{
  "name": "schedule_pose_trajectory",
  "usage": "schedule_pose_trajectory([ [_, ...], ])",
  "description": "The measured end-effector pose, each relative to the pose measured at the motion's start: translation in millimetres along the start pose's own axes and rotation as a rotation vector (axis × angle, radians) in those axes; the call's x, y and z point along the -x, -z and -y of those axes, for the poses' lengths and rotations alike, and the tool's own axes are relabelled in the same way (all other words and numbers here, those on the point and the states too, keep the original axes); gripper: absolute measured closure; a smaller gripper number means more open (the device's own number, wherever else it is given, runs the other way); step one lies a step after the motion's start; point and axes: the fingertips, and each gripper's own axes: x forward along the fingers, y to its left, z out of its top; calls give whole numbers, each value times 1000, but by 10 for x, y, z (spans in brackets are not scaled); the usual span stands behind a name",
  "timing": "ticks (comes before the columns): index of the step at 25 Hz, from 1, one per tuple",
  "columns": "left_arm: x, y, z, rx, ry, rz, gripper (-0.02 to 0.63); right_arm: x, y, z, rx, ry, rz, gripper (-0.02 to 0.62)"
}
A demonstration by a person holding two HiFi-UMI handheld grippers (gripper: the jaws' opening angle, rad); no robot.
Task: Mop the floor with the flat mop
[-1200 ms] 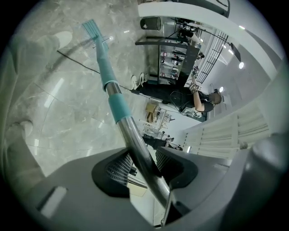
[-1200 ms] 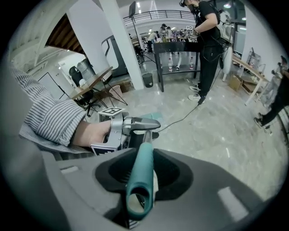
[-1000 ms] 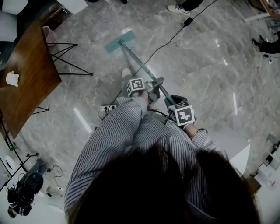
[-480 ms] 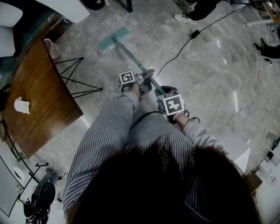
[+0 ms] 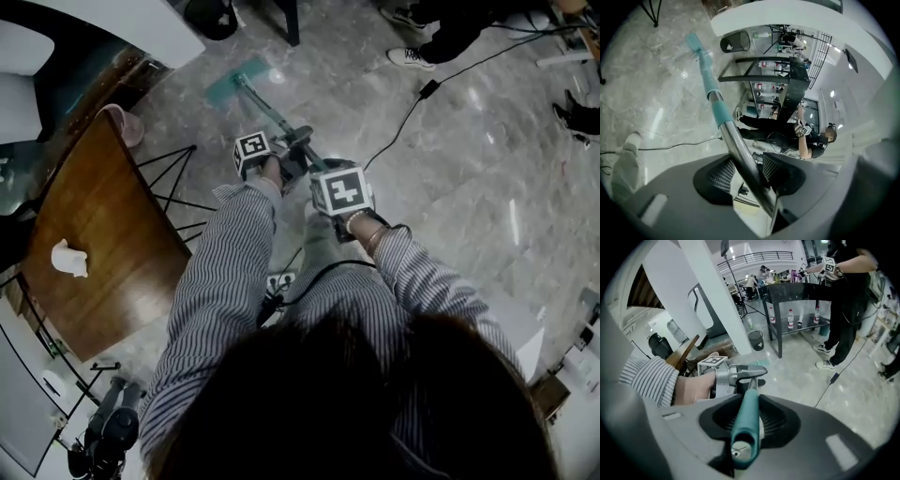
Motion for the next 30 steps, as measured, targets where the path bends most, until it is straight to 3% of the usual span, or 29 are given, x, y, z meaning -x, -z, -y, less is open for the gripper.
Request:
schedule_pose_trajectory([
  [5,39,-502,139,22,40,92,432,-208,-507,-125,53,13,53,482],
  [11,66,-659,142,21,49,116,433,-285,-565,-193,32,10,45,482],
  [21,90,-515,114,23,52,114,434,-212,-429,-190,50,12,35,482],
  [30,52,66,13,28,50,116,433,108,35,-38,57,7,24,482],
])
